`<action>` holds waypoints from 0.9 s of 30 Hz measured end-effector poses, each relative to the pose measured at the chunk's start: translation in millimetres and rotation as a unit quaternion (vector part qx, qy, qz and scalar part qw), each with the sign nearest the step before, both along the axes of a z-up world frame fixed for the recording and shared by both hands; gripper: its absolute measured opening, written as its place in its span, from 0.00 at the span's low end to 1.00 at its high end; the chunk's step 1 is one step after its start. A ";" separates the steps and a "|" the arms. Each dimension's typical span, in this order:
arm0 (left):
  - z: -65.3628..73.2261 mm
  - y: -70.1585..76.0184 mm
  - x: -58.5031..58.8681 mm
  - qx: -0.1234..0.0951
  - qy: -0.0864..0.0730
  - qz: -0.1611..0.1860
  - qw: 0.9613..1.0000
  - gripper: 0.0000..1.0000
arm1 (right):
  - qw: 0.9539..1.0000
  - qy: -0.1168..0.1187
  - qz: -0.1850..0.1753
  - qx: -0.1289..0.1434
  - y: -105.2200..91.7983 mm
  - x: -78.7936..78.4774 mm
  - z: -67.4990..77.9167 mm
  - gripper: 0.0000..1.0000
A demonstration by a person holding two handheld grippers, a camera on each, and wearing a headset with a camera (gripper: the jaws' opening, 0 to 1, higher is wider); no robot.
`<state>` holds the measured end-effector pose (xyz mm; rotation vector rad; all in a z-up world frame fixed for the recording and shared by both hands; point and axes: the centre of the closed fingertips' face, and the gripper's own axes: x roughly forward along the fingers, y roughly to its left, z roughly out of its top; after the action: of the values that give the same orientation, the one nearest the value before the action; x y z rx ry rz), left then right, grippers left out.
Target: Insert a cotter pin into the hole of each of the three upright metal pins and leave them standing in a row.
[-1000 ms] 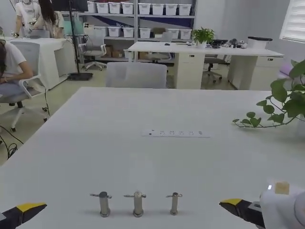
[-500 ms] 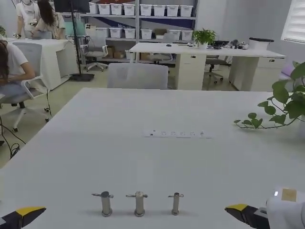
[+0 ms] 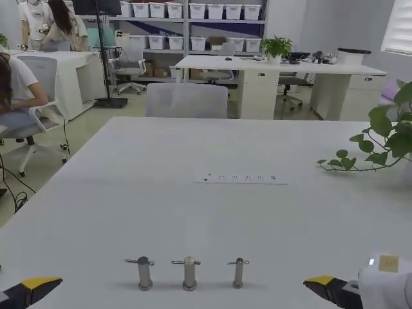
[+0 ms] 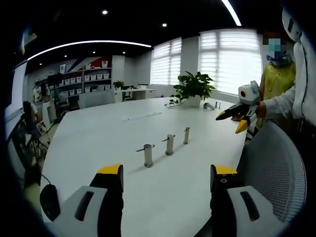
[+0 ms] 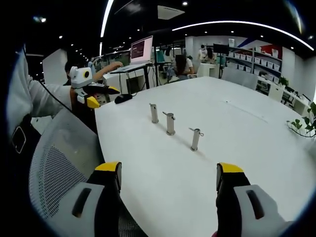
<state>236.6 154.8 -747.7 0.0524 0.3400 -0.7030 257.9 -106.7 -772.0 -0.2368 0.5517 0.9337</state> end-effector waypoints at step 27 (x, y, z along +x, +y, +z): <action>0.8 4.9 -1.1 0.000 0.003 0.008 1.000 0.72 | 1.000 0.000 -0.002 0.000 -1.3 -1.0 -0.3 0.81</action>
<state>235.5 159.7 -746.9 0.0471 0.3459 -0.6871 256.9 -108.0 -772.4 -0.2354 0.5521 0.9310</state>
